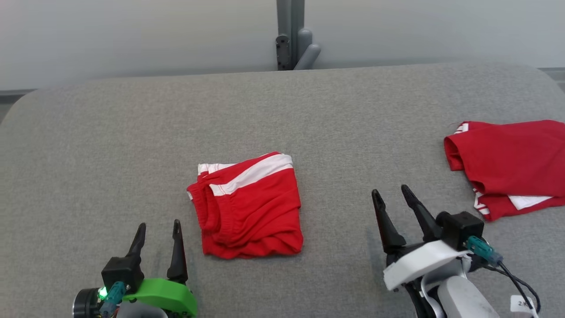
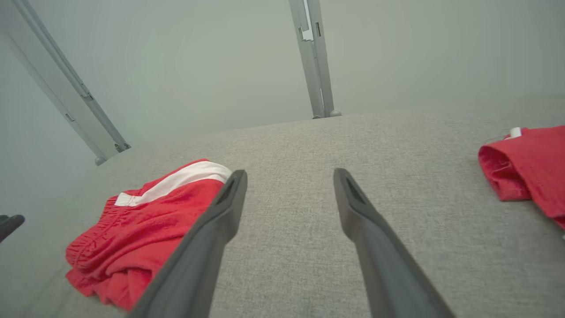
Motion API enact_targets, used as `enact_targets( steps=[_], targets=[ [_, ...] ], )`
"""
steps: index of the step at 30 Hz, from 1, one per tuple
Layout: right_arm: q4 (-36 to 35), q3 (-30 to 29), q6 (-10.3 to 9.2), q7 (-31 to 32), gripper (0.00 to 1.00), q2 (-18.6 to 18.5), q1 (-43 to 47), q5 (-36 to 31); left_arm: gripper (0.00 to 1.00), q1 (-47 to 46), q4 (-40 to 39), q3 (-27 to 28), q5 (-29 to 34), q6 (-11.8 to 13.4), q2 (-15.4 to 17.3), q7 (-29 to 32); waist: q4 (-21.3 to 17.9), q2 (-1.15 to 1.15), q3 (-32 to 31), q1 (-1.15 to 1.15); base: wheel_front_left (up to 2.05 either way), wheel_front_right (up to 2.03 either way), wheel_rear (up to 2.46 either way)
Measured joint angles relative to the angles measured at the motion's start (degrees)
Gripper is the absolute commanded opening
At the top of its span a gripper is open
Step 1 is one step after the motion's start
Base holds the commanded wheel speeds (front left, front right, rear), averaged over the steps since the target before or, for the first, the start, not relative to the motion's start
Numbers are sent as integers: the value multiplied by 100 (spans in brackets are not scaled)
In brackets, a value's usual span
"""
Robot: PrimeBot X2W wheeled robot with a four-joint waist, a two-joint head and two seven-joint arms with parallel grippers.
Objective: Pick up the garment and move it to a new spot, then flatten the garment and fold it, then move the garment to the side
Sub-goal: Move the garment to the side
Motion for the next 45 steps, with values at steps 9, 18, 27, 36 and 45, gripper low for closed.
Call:
enact_targets(
  steps=[9, 18, 27, 36, 45],
  targets=[
    [1120, 790, 1, 0, 100, 3, -909, 827, 100, -157, 62, -434, -179, 20, 4, 0, 692, 0, 321, 0, 0, 0, 0],
    [2495, 1306, 1, 103, 100, -64, -1656, 1701, 100, -160, 45, -504, -186, 56, 4, 0, 1528, 0, 590, 0, 0, 0, 0],
    [2895, 1852, 0, 31, 0, -77, -2010, 2204, 100, -188, -5, -474, -174, 60, 4, 0, 1731, 0, 723, 0, 0, 0, 0],
    [2693, 1714, 5, 0, 0, -223, -1921, 2161, 100, -204, -5, -446, -86, -15, 2, 0, 1160, 0, 632, 0, 0, 0, 0],
    [2376, 1515, 4, 0, 0, -252, -1614, 1814, 100, -304, 16, -414, 3, -119, 2, 0, 1, 0, 468, 0, 0, 0, 0]
  ],
)
